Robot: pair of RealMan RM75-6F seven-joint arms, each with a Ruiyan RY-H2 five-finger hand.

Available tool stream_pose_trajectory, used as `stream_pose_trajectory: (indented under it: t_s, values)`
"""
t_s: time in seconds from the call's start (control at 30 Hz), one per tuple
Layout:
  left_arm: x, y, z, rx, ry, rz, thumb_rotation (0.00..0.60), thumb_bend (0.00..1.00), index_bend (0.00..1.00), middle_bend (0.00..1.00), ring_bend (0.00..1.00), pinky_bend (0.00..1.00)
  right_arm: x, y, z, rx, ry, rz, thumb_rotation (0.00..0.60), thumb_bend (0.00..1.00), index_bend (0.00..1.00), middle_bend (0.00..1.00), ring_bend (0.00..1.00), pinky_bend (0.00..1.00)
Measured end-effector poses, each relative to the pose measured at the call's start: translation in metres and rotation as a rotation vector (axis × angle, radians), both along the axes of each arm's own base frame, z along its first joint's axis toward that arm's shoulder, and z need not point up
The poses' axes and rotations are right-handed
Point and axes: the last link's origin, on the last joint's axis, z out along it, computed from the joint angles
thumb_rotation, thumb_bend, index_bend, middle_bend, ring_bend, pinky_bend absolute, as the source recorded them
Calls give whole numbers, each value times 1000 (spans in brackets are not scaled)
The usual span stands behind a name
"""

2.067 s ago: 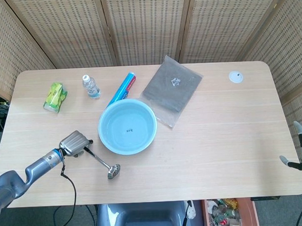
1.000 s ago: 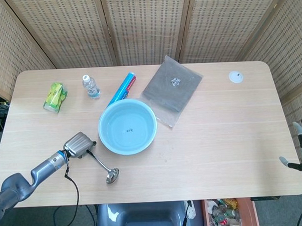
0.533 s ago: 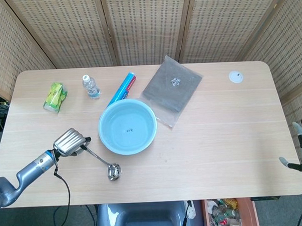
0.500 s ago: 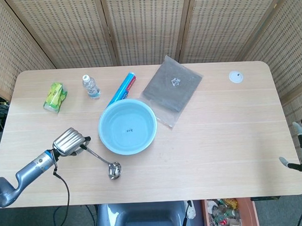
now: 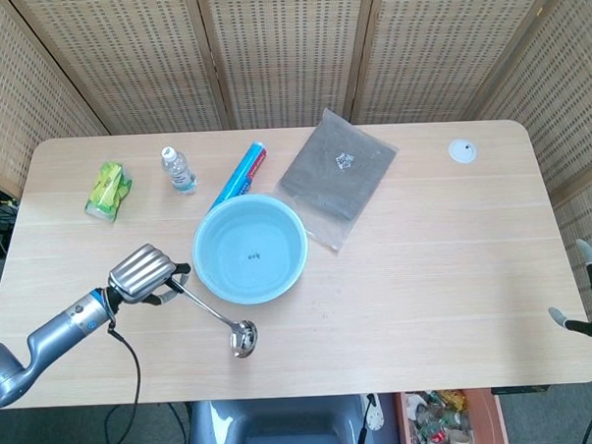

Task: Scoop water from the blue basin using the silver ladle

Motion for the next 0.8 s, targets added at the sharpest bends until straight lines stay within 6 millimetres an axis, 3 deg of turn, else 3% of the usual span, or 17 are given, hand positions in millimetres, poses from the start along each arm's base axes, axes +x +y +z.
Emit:
stream_pose_trajectory:
  t_s: [0.2, 0.4, 0.57, 0.8]
  values:
    - [27, 22, 14, 10, -15, 45, 600, 921, 1000, 1000, 1000, 1000, -1, 0, 3, -4, -21, -1, 600, 0, 0, 0, 0, 0]
    - [48, 58, 19, 33, 16, 146, 600, 921, 1000, 1000, 1000, 1000, -2, -1, 6, -7, -37, -1, 600, 0, 0, 0, 0, 0]
    - [62, 89, 13, 71, 107, 186, 600, 921, 1000, 1000, 1000, 1000, -3, 0, 7, -5, -42, 0, 600, 0, 0, 0, 0, 0]
    - [76, 110, -4, 111, 258, 142, 600, 921, 1000, 1000, 1000, 1000, -5, -2, 6, -1, -48, -9, 600, 0, 0, 0, 0, 0]
